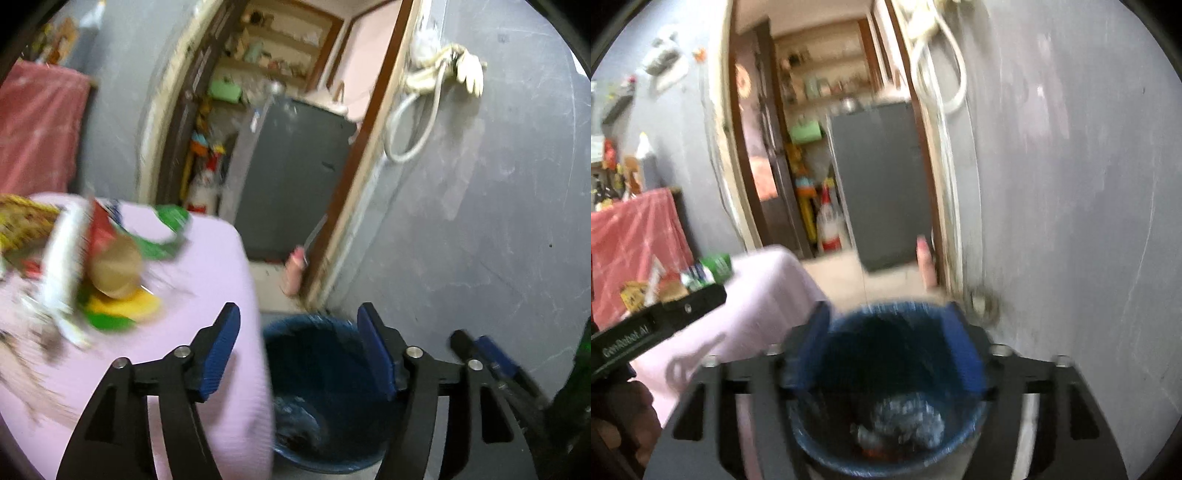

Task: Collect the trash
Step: 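Carry both bags over the blue bin and open both grippers, then grasp the garlic bulb with the left gripper while the right grasps the crumpled can, then carry garlic and can over the blue bin and open both grippers, then grasp the yellow-red box with the left gripper while the right grasps the white paper bag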

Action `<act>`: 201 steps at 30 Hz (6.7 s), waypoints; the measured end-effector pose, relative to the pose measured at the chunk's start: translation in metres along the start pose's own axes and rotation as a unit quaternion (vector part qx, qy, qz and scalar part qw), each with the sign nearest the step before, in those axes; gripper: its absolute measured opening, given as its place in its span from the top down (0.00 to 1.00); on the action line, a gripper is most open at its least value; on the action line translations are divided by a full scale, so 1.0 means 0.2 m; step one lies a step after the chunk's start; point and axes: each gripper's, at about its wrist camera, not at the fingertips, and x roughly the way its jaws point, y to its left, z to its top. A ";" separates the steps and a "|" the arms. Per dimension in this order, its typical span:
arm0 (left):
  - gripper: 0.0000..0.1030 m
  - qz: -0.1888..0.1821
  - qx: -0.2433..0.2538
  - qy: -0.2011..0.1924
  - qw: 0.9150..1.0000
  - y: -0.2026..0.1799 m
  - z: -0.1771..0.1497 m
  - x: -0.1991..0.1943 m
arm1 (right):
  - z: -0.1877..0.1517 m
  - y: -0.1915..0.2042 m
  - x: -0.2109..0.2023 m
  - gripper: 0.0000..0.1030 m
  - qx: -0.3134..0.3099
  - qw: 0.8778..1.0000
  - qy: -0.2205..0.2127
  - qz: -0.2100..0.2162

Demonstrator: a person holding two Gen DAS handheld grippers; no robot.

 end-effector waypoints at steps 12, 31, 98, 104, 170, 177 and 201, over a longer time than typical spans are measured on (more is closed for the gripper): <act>0.02 0.084 0.013 -0.089 0.992 0.30 0.08 -0.44 | 0.10 0.33 -0.20 0.00 -0.045 0.993 -0.100 0.042; 0.02 0.234 -0.024 -0.066 0.970 0.92 -0.09 -0.84 | 0.01 0.90 0.00 0.00 -0.059 0.981 -0.024 0.181; 0.70 0.141 -0.004 -0.017 0.990 0.77 -0.06 -0.59 | -0.16 1.05 0.00 0.77 -0.099 0.967 0.040 0.231; 0.70 0.097 0.008 -0.031 0.995 0.58 -0.04 -0.50 | -0.10 0.85 -0.03 0.77 -0.072 0.980 0.013 0.187; 0.45 -0.017 0.034 0.054 0.998 -0.15 -0.10 0.14 | -0.12 -0.17 0.06 0.39 0.073 0.997 0.023 -0.023; 0.19 0.013 0.046 -0.002 0.999 -0.07 -0.01 -0.04 | -0.01 -0.05 -0.02 0.20 0.052 0.998 -0.023 -0.009; 0.04 0.187 0.018 -0.074 0.979 0.81 0.12 -0.58 | 0.06 0.72 0.05 0.00 -0.021 0.993 -0.039 0.111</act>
